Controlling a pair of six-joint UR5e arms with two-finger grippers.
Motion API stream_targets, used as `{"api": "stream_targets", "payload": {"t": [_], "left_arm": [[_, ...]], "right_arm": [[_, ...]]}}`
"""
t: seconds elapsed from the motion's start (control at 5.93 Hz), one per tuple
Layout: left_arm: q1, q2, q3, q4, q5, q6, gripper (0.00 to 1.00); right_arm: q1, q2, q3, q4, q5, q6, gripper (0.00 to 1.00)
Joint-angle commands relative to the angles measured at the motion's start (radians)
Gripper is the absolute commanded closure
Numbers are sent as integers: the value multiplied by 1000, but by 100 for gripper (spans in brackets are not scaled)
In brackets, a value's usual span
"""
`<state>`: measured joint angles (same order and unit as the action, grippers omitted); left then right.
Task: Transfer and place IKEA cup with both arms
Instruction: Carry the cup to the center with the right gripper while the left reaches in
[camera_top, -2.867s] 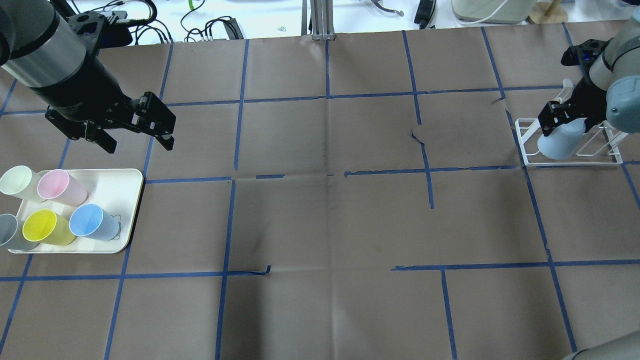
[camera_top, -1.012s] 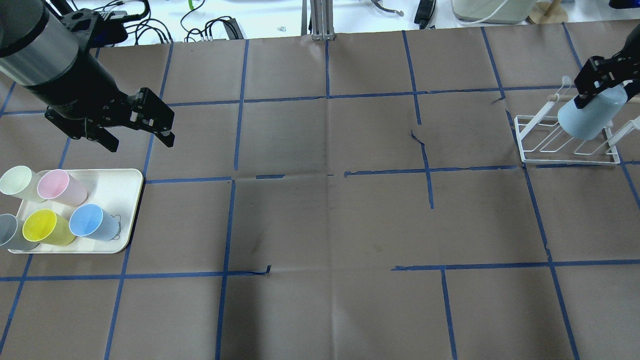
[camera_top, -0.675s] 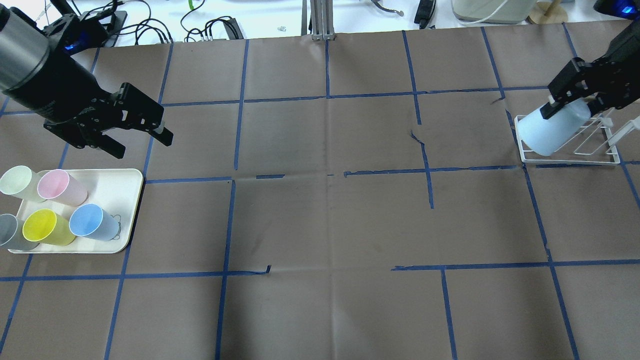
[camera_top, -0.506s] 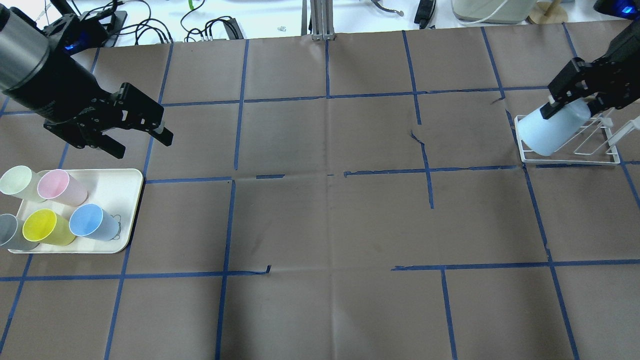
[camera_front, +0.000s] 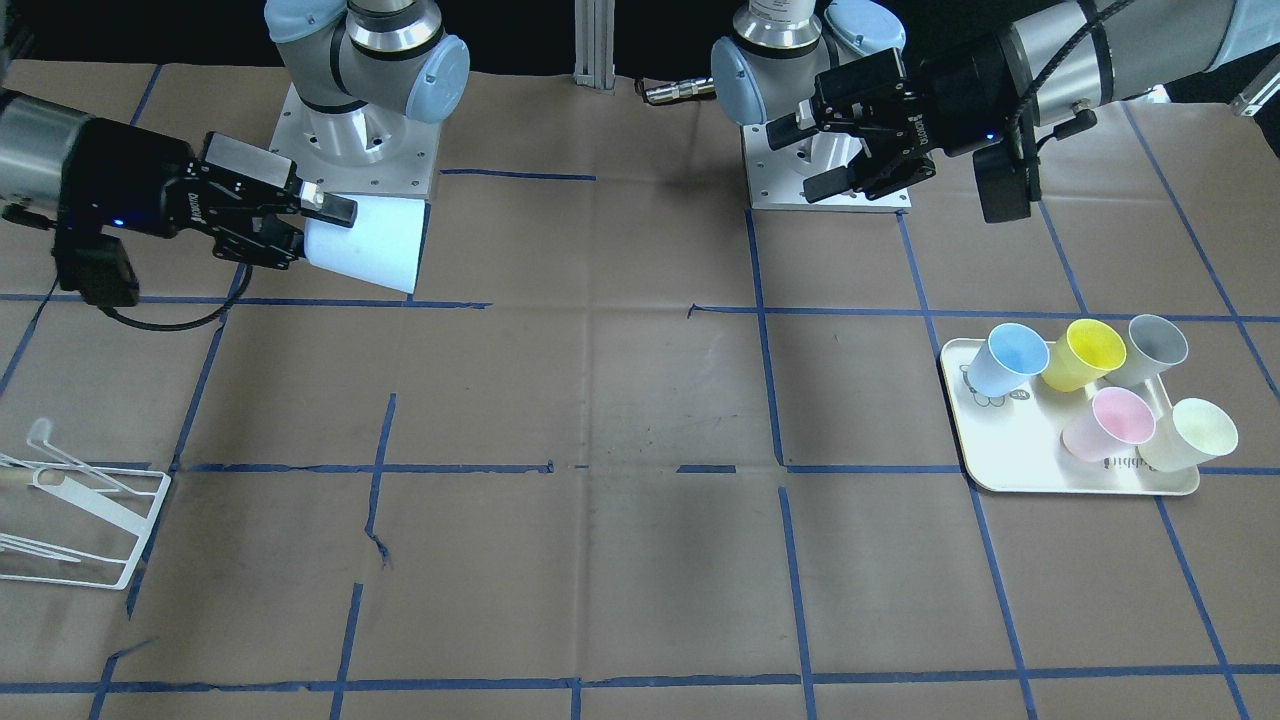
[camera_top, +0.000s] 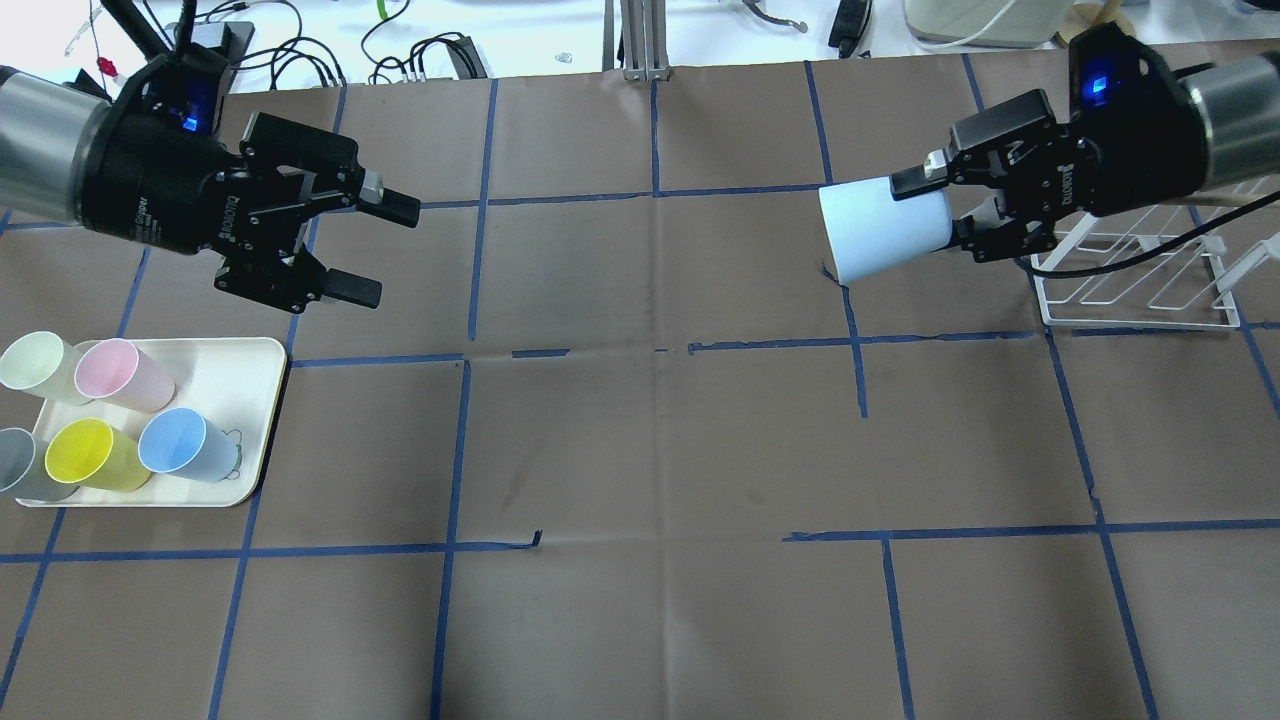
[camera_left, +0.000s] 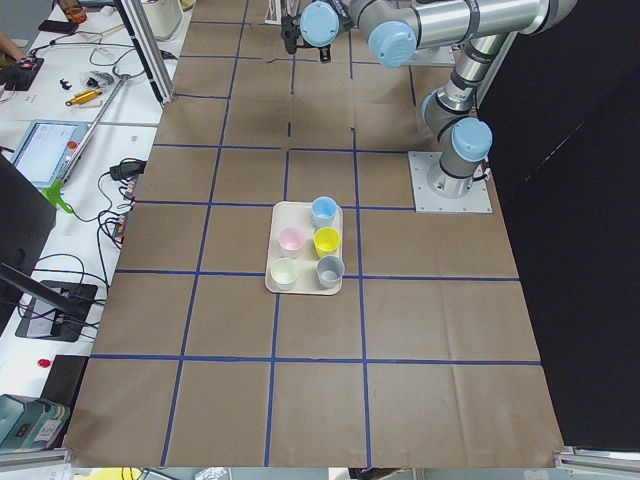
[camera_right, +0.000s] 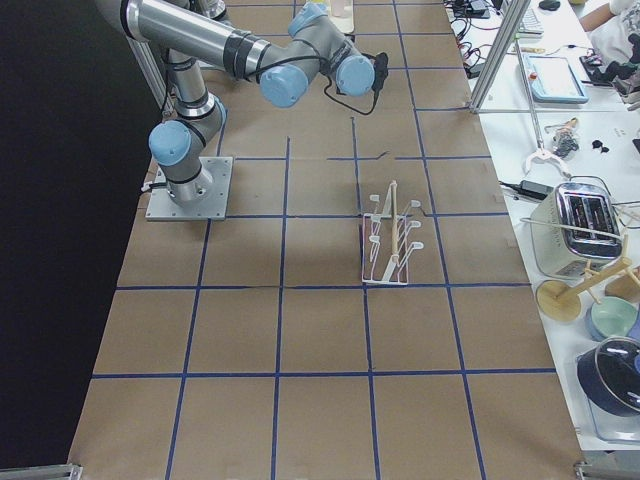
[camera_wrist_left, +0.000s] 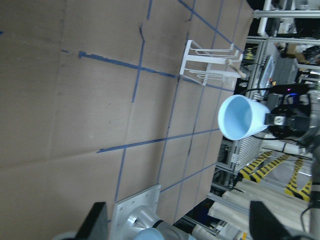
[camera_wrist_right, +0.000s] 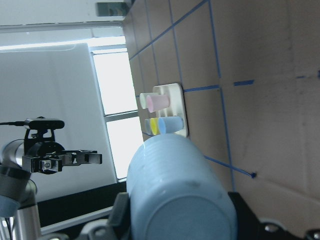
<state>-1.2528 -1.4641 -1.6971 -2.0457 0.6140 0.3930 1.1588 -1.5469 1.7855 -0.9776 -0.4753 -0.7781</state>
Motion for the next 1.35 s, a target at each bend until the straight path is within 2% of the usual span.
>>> {"api": "stream_targets", "payload": {"t": [0.0,0.17,0.34,0.51,0.67,1.01,1.18], "left_arm": [[-13,-24,-1,-1,-235,18,1],[-28,-41,-4,57,-259,24,1],[-49,-97,-3,108,-263,26,1],[-80,-111,-1,130,-287,17,2],[-106,-120,-1,148,-368,-9,2],[-208,-142,5,168,-370,-17,3],[-215,-136,4,167,-363,-23,8]], "right_arm": [[120,-13,118,14,276,-104,54],[219,-10,120,14,435,-98,55],[287,-12,118,13,504,-95,56],[326,-12,118,13,555,-95,56],[340,-12,118,11,560,-93,56],[340,-9,118,11,558,-93,56],[340,-9,118,11,558,-93,56]]}}
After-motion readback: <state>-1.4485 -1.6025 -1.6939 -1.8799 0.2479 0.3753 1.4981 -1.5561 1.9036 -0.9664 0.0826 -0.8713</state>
